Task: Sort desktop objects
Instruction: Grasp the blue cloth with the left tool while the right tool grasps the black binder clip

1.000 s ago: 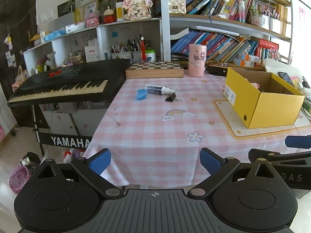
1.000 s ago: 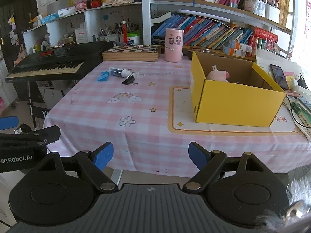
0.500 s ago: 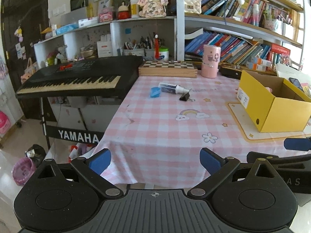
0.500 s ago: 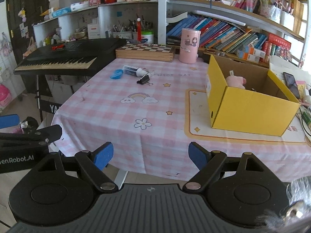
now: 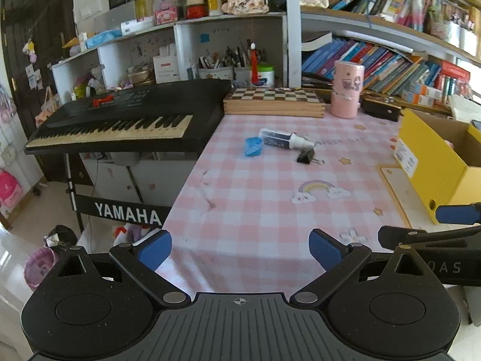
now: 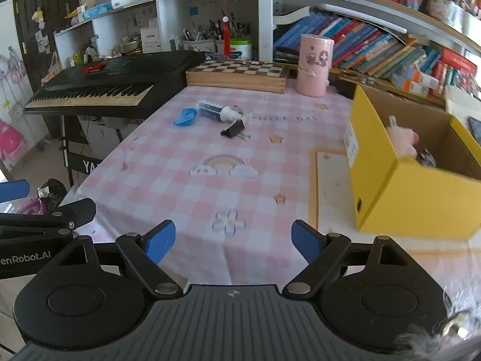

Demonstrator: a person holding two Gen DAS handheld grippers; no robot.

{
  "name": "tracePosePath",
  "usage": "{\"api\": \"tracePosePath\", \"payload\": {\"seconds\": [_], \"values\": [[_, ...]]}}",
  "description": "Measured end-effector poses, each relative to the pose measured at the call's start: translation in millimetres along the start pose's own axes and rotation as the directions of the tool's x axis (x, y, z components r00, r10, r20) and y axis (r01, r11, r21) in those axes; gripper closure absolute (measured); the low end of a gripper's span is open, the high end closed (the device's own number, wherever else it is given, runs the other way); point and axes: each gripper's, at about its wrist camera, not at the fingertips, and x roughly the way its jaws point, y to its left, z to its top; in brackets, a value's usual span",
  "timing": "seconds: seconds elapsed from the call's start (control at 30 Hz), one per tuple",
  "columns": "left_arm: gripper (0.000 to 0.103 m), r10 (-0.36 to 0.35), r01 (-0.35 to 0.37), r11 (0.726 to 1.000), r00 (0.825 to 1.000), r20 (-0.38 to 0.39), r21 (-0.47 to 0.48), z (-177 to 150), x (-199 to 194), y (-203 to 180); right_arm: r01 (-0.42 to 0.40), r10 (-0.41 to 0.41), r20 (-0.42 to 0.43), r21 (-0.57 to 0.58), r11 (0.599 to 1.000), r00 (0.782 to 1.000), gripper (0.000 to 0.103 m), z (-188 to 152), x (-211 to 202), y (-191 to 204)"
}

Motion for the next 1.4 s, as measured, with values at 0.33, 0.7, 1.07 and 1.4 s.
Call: {"api": "tracePosePath", "payload": {"seconds": [0.33, 0.7, 1.07, 1.4], "values": [[0.004, 0.036, -0.036, 0.999, 0.999, -0.027, -0.023, 41.0, 53.1, -0.7, -0.045, 0.045, -0.034, 0.0, 0.999, 0.998, 0.02, 51.5, 58.8, -14.5], [0.004, 0.085, -0.088, 0.994, 0.995, -0.056, -0.059, 79.0, 115.1, 1.7, -0.085, 0.084, -0.066, -0.013, 0.996, 0.994, 0.026, 99.7, 132.0, -26.0], [0.005, 0.13, -0.135, 0.989, 0.988, -0.084, -0.06, 102.3, 172.7, -0.2, -0.152, 0.18, -0.162, 0.171, 0.973, 0.97, 0.049, 140.3, 208.1, -50.9], [0.006, 0.111, -0.118, 0.989, 0.991, -0.079, -0.087, 111.4, 210.2, -6.4, -0.194, 0.251, -0.192, 0.272, 0.943, 0.949, 0.077, 148.8, 247.8, -58.2]]}}
